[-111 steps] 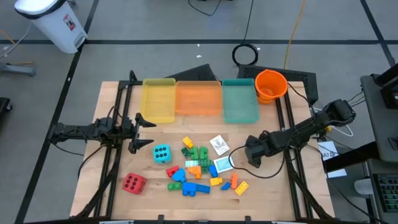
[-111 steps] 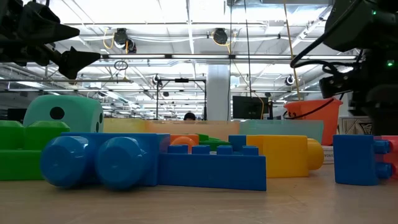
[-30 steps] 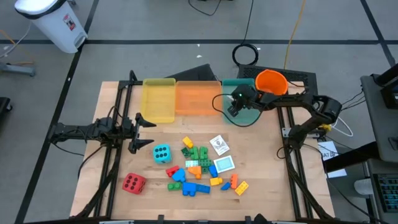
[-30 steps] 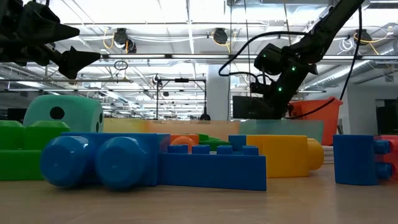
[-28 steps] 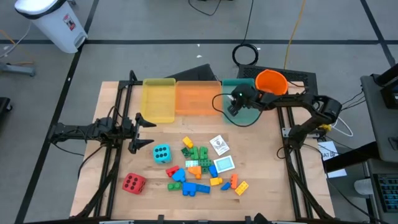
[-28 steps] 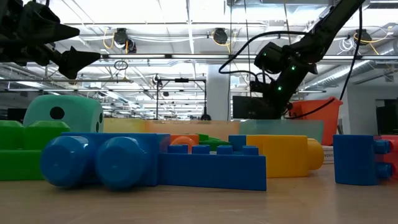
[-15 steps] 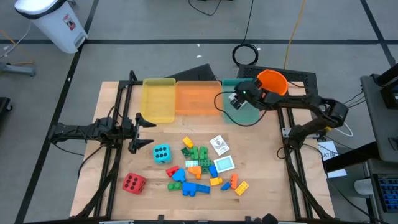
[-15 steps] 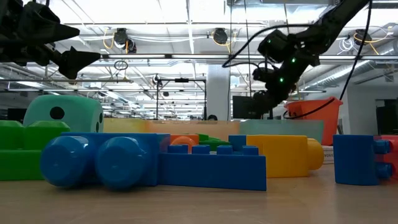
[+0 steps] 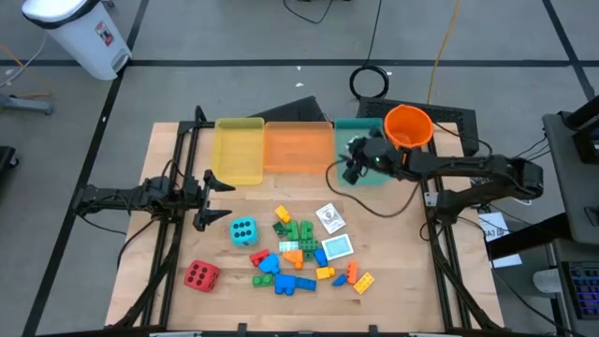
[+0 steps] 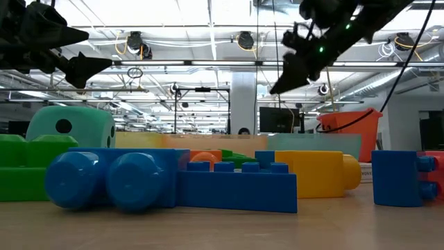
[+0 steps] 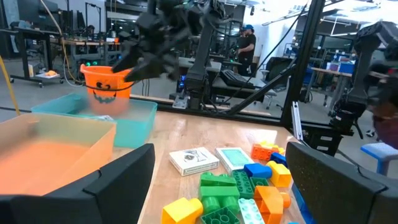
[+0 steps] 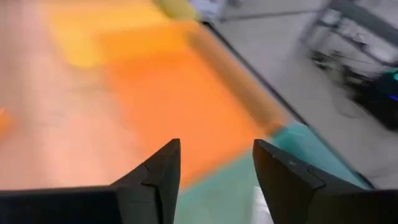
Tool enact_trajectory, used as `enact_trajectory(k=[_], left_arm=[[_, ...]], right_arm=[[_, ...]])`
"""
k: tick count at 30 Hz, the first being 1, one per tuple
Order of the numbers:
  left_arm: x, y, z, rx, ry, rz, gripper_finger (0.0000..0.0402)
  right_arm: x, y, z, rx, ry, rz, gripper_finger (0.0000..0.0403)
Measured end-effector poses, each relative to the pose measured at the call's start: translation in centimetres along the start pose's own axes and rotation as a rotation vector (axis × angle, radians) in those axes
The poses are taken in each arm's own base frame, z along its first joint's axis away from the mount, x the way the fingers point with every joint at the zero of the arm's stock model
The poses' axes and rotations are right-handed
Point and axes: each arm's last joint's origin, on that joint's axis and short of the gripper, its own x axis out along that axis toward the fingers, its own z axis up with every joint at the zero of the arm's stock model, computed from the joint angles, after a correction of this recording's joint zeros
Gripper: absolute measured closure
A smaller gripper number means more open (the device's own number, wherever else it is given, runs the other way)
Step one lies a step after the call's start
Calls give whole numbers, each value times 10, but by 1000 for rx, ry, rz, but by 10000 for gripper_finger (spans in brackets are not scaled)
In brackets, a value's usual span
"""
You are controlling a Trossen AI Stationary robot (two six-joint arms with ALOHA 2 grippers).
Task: Pick & Place Toys
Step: Put the blue game card into the green bin
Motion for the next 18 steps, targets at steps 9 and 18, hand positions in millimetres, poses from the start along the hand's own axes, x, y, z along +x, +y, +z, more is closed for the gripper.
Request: enact_trajectory(k=[9,18], left_arm=[[0,0,0,0,0,0,37],[0,0,0,0,1,0,37]], right_arm=[[-37,67,4,-107,-95,488,176],[-79,122,5,-155,-241,760,97]])
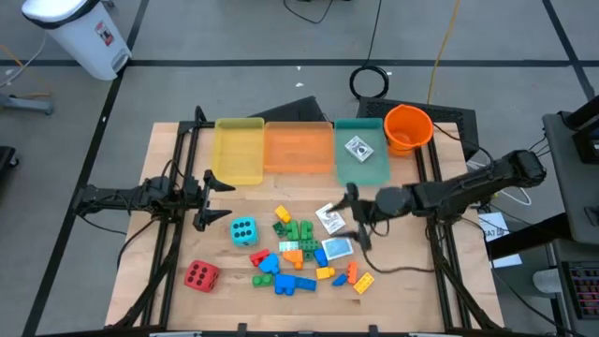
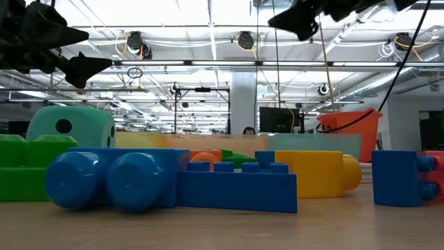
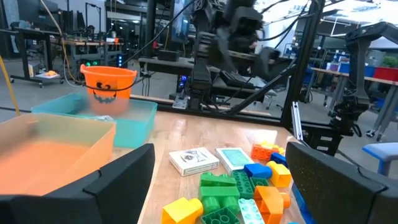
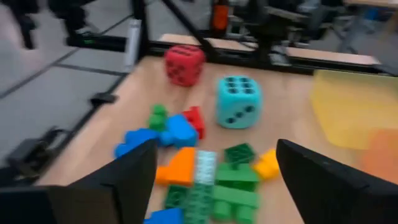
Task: Pick & Place Toys
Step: Put the blue game card into the green bin
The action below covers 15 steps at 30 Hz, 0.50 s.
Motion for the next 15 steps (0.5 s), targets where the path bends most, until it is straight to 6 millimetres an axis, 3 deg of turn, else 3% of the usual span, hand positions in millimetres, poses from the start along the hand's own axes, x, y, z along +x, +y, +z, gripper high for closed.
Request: enact_trajectory(k=[7,15], left_arm=[[0,0,0,0,0,0,37],[0,0,0,0,0,0,37]], right_arm=[[22,34,-24,-13,116,33,54],[54,41,-79,-41,419,1,47]])
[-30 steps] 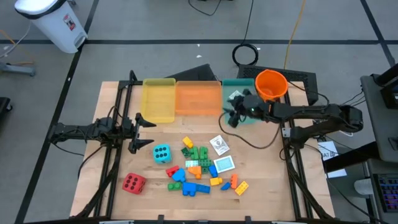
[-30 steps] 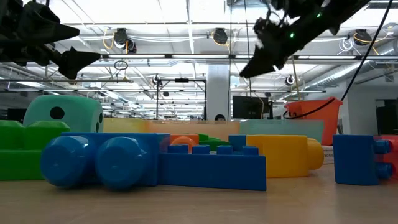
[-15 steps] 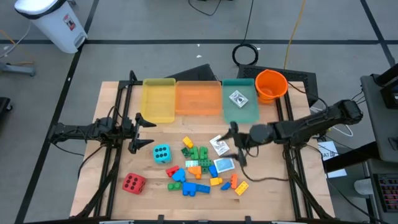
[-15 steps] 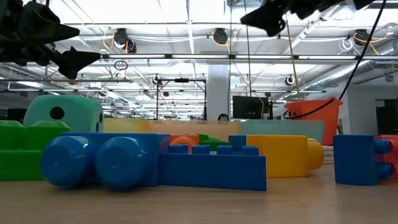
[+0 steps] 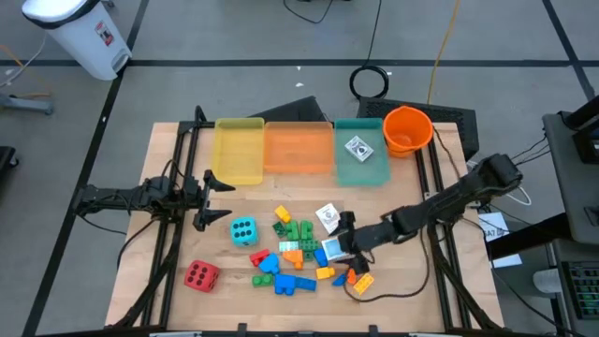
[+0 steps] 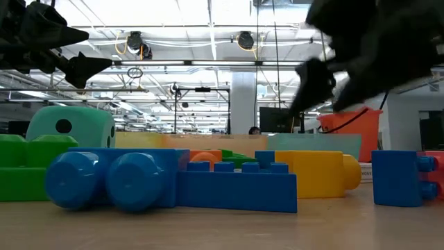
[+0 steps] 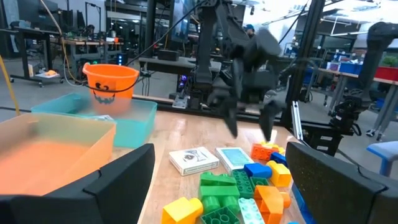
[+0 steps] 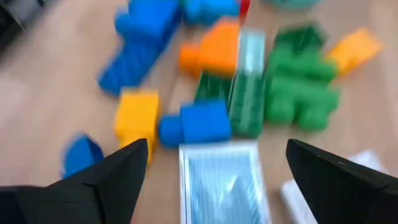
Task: Pick & Place Toys
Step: Put the blue game card into the green bin
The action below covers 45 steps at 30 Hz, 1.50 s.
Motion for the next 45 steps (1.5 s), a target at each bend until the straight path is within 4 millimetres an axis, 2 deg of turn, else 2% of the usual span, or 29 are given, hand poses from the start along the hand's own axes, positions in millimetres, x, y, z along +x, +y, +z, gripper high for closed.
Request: enact_trajectory(k=[6,13,16,22,26,31,37,45], left_arm=[[0,0,0,0,0,0,37],[0,0,0,0,0,0,37],[0,0,0,0,0,0,37],[0,0,0,0,-1,0,37],[0,0,0,0,-1,0,37],[0,0,0,0,-1,0,37],[0,0,0,0,0,0,37],[0,0,0,0,-1,0,37]], right_arm=[[24,-4,-24,-53,175,-22,47],[34,-13,-37,-50,283,34,51],[36,-20,-39,-21,305,60,72],[36,-27,-40,1,311,73,141],[35,-28,-40,-5,310,72,141],[24,-28,-33,-24,277,79,141],[-10,-29,-12,-18,164,76,141],[-58,-34,8,92,16,59,141]])
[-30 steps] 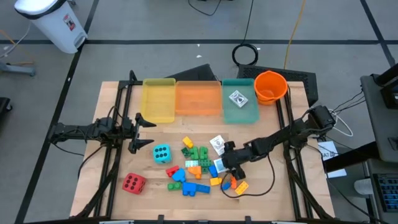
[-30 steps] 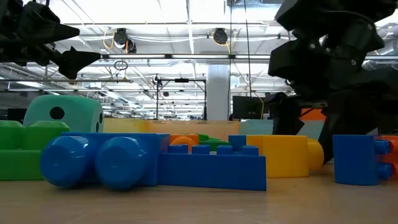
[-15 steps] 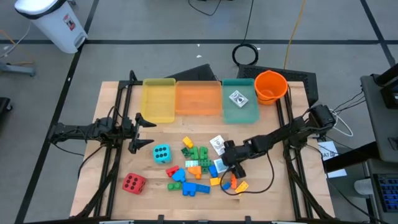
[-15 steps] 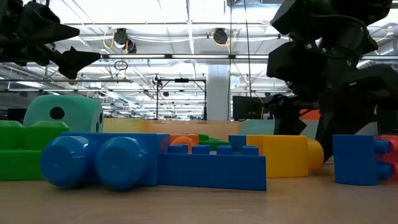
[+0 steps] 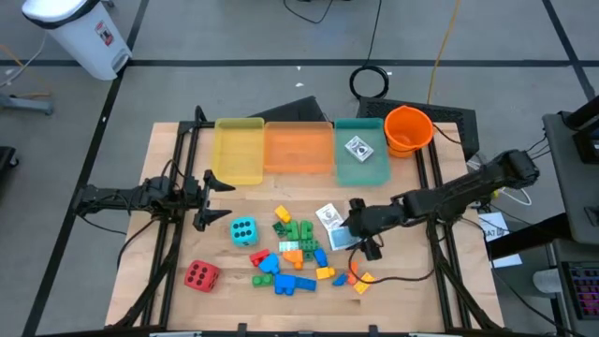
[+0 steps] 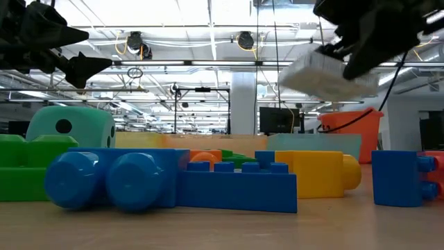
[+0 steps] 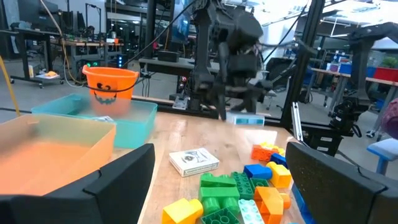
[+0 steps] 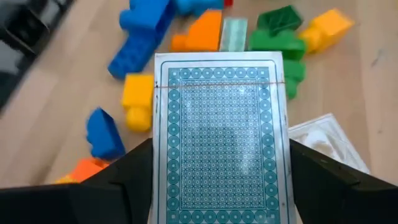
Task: Pick & Place Toys
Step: Put the blue game card into the green bin
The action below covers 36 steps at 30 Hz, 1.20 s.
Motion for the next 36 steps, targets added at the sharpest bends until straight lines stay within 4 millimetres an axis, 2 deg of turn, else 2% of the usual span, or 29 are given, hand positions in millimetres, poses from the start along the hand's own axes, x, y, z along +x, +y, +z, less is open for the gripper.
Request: enact_trajectory(k=[4,8,14,17,29,32,36], left_arm=[[0,0,0,0,0,0,37],[0,0,0,0,1,0,37],[0,0,0,0,0,0,37],[0,0,0,0,1,0,37],[0,0,0,0,1,0,37],[0,0,0,0,1,0,37],[0,0,0,0,1,0,36]], right_arm=[[-17,-8,5,94,-70,-108,141],[-27,-24,8,208,-133,-289,141],[-33,-67,9,400,-211,-668,141],[-34,-92,3,464,-182,-769,141],[-35,-192,-41,749,-40,-814,141],[-36,-208,-53,807,-8,-830,141],[-29,-219,-65,836,37,-850,141]])
